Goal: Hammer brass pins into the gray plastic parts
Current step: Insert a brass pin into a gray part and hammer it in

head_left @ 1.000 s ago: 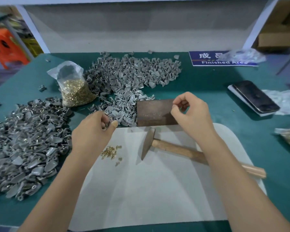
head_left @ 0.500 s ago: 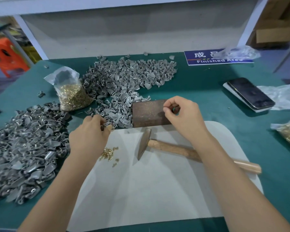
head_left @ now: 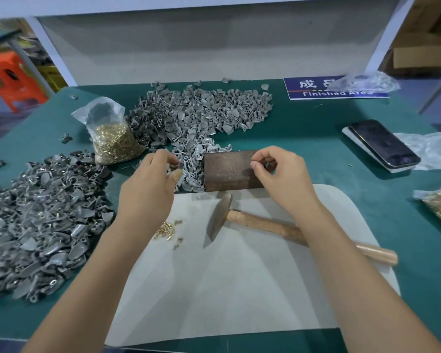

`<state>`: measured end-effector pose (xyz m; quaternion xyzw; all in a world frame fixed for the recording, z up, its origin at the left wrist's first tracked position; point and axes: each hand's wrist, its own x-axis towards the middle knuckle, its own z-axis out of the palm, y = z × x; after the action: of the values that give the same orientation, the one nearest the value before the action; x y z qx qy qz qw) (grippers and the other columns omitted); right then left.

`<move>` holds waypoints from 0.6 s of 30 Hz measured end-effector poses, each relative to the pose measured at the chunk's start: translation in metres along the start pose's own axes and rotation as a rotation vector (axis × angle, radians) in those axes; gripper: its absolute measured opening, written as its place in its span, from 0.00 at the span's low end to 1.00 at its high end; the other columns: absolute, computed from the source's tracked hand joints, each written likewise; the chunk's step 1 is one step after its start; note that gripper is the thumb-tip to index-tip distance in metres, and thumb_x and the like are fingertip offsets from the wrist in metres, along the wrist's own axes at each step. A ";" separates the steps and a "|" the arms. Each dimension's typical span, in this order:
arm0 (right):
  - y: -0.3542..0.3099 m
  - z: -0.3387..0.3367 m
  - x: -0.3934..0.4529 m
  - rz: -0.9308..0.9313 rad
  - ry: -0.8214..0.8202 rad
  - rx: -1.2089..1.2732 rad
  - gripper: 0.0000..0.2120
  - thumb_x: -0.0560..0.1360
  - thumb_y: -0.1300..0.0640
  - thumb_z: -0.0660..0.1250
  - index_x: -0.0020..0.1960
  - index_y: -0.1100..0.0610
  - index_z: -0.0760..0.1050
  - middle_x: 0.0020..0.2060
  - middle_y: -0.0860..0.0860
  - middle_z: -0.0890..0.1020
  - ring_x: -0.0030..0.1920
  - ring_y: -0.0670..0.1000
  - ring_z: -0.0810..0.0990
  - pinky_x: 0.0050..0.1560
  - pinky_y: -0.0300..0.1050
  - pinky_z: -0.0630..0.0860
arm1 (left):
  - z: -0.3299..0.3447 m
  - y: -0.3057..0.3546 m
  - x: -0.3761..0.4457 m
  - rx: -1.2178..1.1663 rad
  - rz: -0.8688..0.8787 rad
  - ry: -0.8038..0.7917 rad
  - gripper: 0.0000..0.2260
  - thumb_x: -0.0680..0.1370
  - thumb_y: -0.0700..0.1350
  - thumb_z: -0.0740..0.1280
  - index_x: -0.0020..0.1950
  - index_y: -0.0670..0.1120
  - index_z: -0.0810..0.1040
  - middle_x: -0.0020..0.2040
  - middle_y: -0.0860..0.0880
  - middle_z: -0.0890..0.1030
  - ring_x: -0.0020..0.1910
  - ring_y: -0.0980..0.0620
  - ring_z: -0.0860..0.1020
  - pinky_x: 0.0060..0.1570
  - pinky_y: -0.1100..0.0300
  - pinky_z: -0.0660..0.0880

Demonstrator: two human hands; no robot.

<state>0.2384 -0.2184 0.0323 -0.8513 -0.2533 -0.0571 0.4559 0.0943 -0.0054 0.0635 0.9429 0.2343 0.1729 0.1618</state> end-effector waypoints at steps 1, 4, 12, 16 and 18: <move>0.000 0.000 0.000 -0.001 0.000 -0.001 0.07 0.77 0.56 0.71 0.44 0.44 0.79 0.41 0.41 0.83 0.44 0.48 0.81 0.49 0.54 0.80 | -0.001 0.005 0.002 -0.062 0.007 -0.008 0.05 0.84 0.52 0.62 0.59 0.56 0.70 0.54 0.58 0.77 0.45 0.53 0.77 0.42 0.52 0.72; 0.001 0.000 0.001 0.000 0.000 -0.006 0.06 0.77 0.55 0.71 0.44 0.44 0.79 0.41 0.40 0.83 0.44 0.47 0.81 0.49 0.53 0.80 | -0.002 0.018 0.008 -0.149 0.048 -0.035 0.05 0.83 0.52 0.65 0.57 0.58 0.71 0.48 0.61 0.79 0.44 0.58 0.77 0.45 0.51 0.74; 0.000 0.001 0.001 0.006 0.004 -0.015 0.05 0.76 0.55 0.71 0.44 0.45 0.80 0.41 0.40 0.83 0.43 0.47 0.81 0.49 0.52 0.80 | 0.015 0.025 0.014 -0.252 0.079 -0.089 0.04 0.81 0.50 0.68 0.54 0.58 0.75 0.47 0.63 0.80 0.41 0.62 0.77 0.44 0.56 0.75; -0.001 0.000 0.001 0.004 -0.008 -0.016 0.05 0.76 0.55 0.71 0.44 0.46 0.80 0.41 0.41 0.84 0.44 0.47 0.81 0.50 0.52 0.80 | 0.022 0.029 0.017 -0.265 0.066 -0.116 0.03 0.81 0.51 0.69 0.54 0.59 0.78 0.45 0.63 0.81 0.42 0.60 0.78 0.47 0.54 0.77; -0.001 -0.001 0.002 0.009 -0.012 -0.013 0.04 0.76 0.55 0.71 0.44 0.46 0.81 0.42 0.41 0.84 0.45 0.47 0.81 0.50 0.52 0.80 | 0.024 0.029 0.018 -0.255 0.070 -0.122 0.04 0.81 0.53 0.68 0.55 0.59 0.77 0.46 0.64 0.80 0.43 0.62 0.77 0.47 0.55 0.76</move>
<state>0.2395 -0.2177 0.0342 -0.8557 -0.2517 -0.0515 0.4491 0.1303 -0.0264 0.0581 0.9311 0.1670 0.1492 0.2879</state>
